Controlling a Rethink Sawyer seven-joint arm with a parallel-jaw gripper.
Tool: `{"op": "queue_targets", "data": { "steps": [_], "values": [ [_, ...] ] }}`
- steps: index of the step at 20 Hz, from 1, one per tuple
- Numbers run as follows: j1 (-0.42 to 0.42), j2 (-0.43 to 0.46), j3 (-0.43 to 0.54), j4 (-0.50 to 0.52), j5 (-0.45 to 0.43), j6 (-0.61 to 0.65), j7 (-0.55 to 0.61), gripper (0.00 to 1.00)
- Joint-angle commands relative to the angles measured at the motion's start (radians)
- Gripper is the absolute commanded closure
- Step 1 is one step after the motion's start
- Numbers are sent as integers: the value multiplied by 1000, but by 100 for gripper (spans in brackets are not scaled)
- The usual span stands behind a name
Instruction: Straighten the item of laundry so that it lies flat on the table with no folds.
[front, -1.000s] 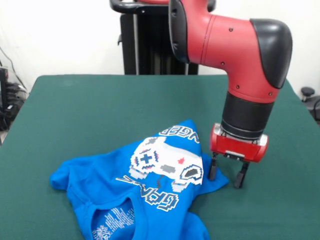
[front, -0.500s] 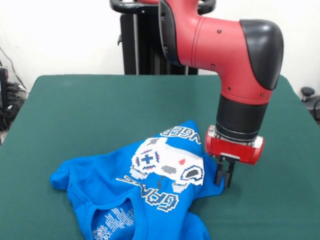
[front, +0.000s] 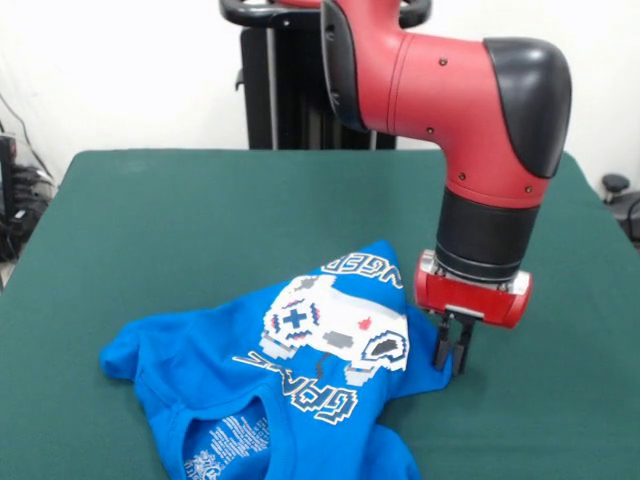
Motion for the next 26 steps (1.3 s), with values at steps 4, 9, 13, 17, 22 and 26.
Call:
{"op": "queue_targets", "data": {
  "steps": [4,9,13,17,22,26],
  "values": [
    [51,-73,79,193,40,93,268,100],
    [72,-155,118,343,90,86,336,100],
    [102,-192,123,395,128,95,365,100],
    [106,-214,158,444,167,76,373,100],
    [135,-254,193,490,224,71,417,100],
    [115,-289,254,521,253,68,415,100]
  ]
}}
